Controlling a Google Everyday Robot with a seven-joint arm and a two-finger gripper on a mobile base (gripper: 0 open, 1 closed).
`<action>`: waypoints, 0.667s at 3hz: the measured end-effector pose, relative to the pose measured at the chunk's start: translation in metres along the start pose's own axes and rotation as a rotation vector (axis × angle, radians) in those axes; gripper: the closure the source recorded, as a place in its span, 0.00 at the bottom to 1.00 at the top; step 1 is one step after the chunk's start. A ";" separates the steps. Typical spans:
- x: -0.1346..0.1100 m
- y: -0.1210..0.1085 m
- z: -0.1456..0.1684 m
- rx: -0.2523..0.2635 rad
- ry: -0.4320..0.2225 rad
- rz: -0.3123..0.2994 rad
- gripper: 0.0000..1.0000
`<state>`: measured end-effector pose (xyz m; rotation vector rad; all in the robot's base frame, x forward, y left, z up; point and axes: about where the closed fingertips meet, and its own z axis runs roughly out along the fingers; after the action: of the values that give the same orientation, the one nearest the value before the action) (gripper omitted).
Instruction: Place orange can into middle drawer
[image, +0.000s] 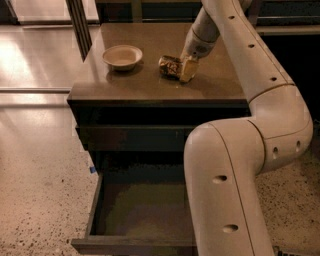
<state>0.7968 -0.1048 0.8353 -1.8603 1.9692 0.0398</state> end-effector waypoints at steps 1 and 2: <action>-0.006 0.004 -0.006 -0.010 -0.030 -0.018 1.00; 0.000 0.016 -0.036 -0.013 -0.031 -0.026 1.00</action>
Offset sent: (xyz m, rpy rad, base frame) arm -0.1144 -0.0284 0.0733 0.0046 0.0033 0.0485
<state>0.7714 -0.1140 0.8636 -1.8817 1.9285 0.0742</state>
